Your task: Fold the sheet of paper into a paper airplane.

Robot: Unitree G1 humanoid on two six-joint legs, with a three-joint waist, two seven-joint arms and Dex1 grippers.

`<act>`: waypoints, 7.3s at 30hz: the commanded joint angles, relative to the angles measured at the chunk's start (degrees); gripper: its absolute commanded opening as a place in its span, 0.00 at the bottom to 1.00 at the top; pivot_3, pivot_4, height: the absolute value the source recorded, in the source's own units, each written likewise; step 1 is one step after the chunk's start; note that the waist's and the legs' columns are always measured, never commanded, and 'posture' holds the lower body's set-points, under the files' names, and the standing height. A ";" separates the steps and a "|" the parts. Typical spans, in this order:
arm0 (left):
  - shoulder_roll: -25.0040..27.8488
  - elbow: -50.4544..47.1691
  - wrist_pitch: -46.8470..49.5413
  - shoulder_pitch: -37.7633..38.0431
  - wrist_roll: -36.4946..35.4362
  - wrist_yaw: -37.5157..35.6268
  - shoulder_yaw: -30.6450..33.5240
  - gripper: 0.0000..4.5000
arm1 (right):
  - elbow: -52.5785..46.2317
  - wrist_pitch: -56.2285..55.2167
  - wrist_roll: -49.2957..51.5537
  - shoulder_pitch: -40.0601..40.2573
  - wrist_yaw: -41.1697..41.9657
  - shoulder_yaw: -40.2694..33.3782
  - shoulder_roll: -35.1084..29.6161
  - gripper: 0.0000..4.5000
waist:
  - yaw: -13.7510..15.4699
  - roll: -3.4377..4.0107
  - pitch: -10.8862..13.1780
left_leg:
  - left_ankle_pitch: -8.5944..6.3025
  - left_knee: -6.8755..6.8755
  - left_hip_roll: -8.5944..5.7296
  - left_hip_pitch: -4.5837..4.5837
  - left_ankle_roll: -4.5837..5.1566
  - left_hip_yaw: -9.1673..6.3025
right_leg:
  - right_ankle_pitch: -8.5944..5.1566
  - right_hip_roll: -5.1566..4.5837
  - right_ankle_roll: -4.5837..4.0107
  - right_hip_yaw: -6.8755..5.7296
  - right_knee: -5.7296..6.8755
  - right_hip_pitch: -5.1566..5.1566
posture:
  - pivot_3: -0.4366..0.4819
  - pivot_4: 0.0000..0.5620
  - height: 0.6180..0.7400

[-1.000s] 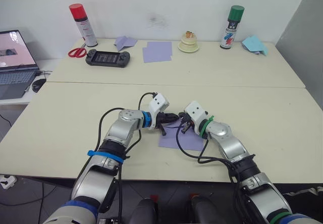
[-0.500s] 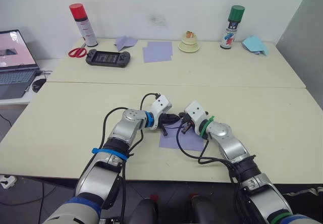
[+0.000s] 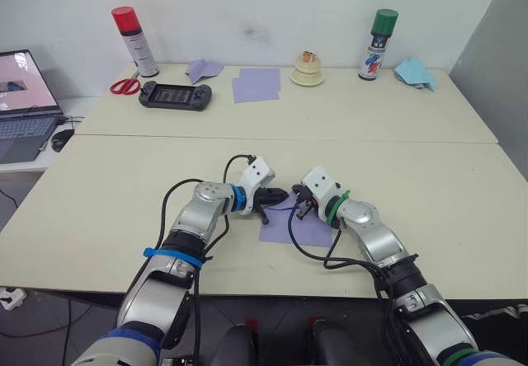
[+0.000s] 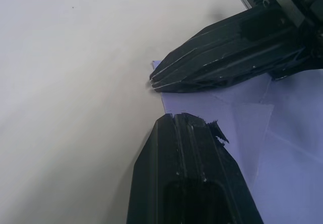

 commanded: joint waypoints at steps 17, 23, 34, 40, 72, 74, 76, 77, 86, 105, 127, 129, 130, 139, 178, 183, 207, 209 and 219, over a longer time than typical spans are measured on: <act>5.40 -11.44 6.53 10.76 -0.55 -0.07 -0.67 0.01 | 2.02 0.90 -0.61 0.94 0.78 0.45 -0.48 0.00 | -0.17 0.04 -0.04 | 0.00 -0.03 0.04 0.05 0.00 0.02 | 0.04 0.01 -0.07 0.01 0.00 0.01 | 0.48 0.27 1.00; 7.06 -14.73 6.92 12.72 -0.78 -0.89 -1.34 0.01 | 2.71 0.54 -0.68 0.57 0.82 0.40 -0.35 0.00 | -0.18 0.04 -0.06 | 0.00 -0.03 0.04 0.08 0.00 0.02 | 0.04 0.01 -0.08 0.01 0.00 0.04 | 0.48 0.27 1.00; 9.96 -16.38 8.04 11.90 -3.25 -1.73 1.07 0.01 | 3.10 0.27 -0.69 0.48 0.66 0.35 -0.17 0.00 | -0.19 0.05 -0.07 | 0.00 -0.03 0.05 0.15 0.00 0.02 | -0.03 0.01 0.04 0.02 0.00 0.09 | 0.48 0.27 1.00; 10.03 -15.37 10.19 7.49 -8.16 -3.27 5.12 0.01 | 3.19 0.17 -0.64 0.46 0.58 0.22 -0.13 0.00 | -0.13 0.05 -0.06 | 0.00 -0.02 0.05 0.07 0.01 0.00 | -0.09 0.03 0.13 -0.01 0.01 0.02 | 0.48 0.27 1.00; 2.48 -4.18 1.34 3.88 -2.03 -0.62 -1.16 0.01 | 3.17 2.73 -0.82 -0.34 0.73 -0.73 0.76 0.00 | 0.10 0.04 -0.05 | 0.00 0.02 0.00 0.03 0.01 0.00 | -0.02 0.00 0.02 0.00 0.00 0.02 | 0.48 0.27 1.00; 2.52 -4.26 1.34 3.89 -2.02 -0.69 -1.20 0.01 | 4.87 2.95 -1.59 -0.94 -1.85 -1.87 0.20 0.00 | 0.12 0.04 -0.05 | 0.00 0.02 0.00 0.04 0.01 -0.01 | -0.05 0.00 0.07 -0.01 0.00 0.04 | 0.48 0.27 1.00; 2.50 -4.24 1.26 3.90 -1.91 -0.67 -1.31 0.01 | 5.59 3.28 -1.72 -1.17 -3.04 -2.36 -0.20 0.00 | 0.15 0.04 -0.06 | 0.01 0.02 0.00 0.05 0.02 -0.01 | -0.05 0.00 0.08 -0.01 0.01 0.05 | 0.48 0.27 1.00; 2.46 -4.25 1.20 3.90 -1.86 -0.69 -1.36 0.01 | 5.72 3.20 -1.82 -1.13 -3.35 -2.34 -0.43 0.00 | 0.16 0.04 -0.06 | 0.01 0.02 0.00 0.05 0.02 -0.02 | -0.05 0.00 0.08 -0.01 0.00 0.06 | 0.48 0.27 1.00; 1.59 -4.46 1.04 3.46 -1.64 -0.98 -1.32 0.01 | 6.20 3.85 -2.35 -0.43 -5.17 -2.46 -1.53 0.00 | 0.28 0.03 -0.06 | 0.01 0.03 -0.02 0.07 0.03 -0.02 | -0.08 -0.02 0.13 -0.02 -0.01 0.12 | 0.48 0.27 1.00; 0.44 -4.57 0.73 2.07 -2.20 -0.88 -0.47 0.01 | -4.01 1.07 4.31 1.66 0.85 -6.08 -2.98 0.00 | 0.31 0.04 -0.03 | 0.02 0.02 -0.06 -0.09 0.04 -0.01 | -0.08 -0.07 0.12 -0.02 -0.04 -0.02 | 0.48 0.27 1.00; -3.93 -5.85 2.05 -4.23 -4.99 -0.22 1.60 0.01 | -27.50 20.24 12.41 14.36 18.28 -5.48 -20.50 0.00 | 0.22 0.03 0.13 | 0.02 -0.01 -0.05 -0.37 0.03 0.00 | -0.11 -0.05 0.17 -0.03 -0.06 -0.29 | 0.48 0.27 1.00; -4.39 -5.59 1.99 -4.34 -4.83 -0.61 1.14 0.01 | -29.77 23.35 14.73 15.24 19.39 -5.22 -20.59 0.00 | 0.23 0.03 0.14 | 0.02 0.00 -0.05 -0.37 0.03 0.00 | -0.11 -0.04 0.18 -0.03 -0.06 -0.29 | 0.48 0.27 1.00; -4.73 -5.48 2.31 -4.35 -4.85 -0.83 0.91 0.01 | -31.18 27.22 17.43 15.58 19.19 -6.08 -19.44 0.00 | 0.18 0.02 0.14 | 0.02 -0.01 -0.05 -0.37 0.03 0.00 | -0.11 -0.04 0.18 -0.03 -0.06 -0.28 | 0.48 0.27 1.00; -2.82 -2.24 0.54 -4.07 0.47 -1.32 -3.50 0.01 | -31.71 32.66 21.85 14.67 13.32 -8.13 -13.48 0.00 | -0.08 0.02 0.15 | 0.02 -0.01 -0.02 -0.31 0.03 0.03 | -0.11 0.00 0.19 0.02 -0.02 -0.29 | 0.48 0.27 1.00; 2.04 -8.32 6.54 -0.33 -0.54 -9.18 -4.75 0.01 | -24.51 27.11 21.44 6.62 2.99 -7.82 -3.32 0.00 | 0.02 0.04 0.19 | 0.02 0.01 -0.01 -0.42 0.03 0.02 | 0.04 0.01 -0.08 0.00 0.01 -0.38 | 0.48 0.27 1.00; 1.55 -9.21 6.79 -0.17 -1.99 -9.34 -3.84 0.01 | -24.19 26.85 21.15 6.38 2.67 -7.18 -2.48 0.00 | 0.02 0.04 0.19 | 0.02 0.01 -0.01 -0.42 0.03 0.02 | 0.04 0.01 -0.09 0.00 0.02 -0.38 | 0.48 0.27 1.00; 7.76 -11.81 6.79 3.58 -1.47 -7.19 -3.16 0.01 | -20.00 22.46 19.33 5.46 3.76 -3.27 -1.58 0.00 | -0.27 0.04 0.19 | 0.02 0.01 0.08 -0.32 0.03 0.05 | 0.05 0.09 -0.10 0.06 0.09 -0.37 | 0.48 0.27 1.00; 7.97 -11.55 6.69 3.58 -1.37 -6.81 -2.97 0.01 | -19.21 21.59 18.66 5.40 3.83 -2.74 -1.46 0.00 | -0.28 0.04 0.19 | 0.02 0.01 0.08 -0.31 0.03 0.04 | 0.05 0.10 -0.10 0.05 0.10 -0.37 | 0.48 0.27 1.00; 12.08 -10.59 5.17 3.63 -1.67 -6.27 -0.86 0.01 | -13.65 15.64 14.32 4.51 4.16 -0.18 -1.23 0.00 | -0.70 0.04 0.19 | 0.02 0.01 0.11 -0.23 0.03 0.04 | 0.07 0.13 -0.14 0.05 0.16 -0.35 | 0.48 0.27 1.00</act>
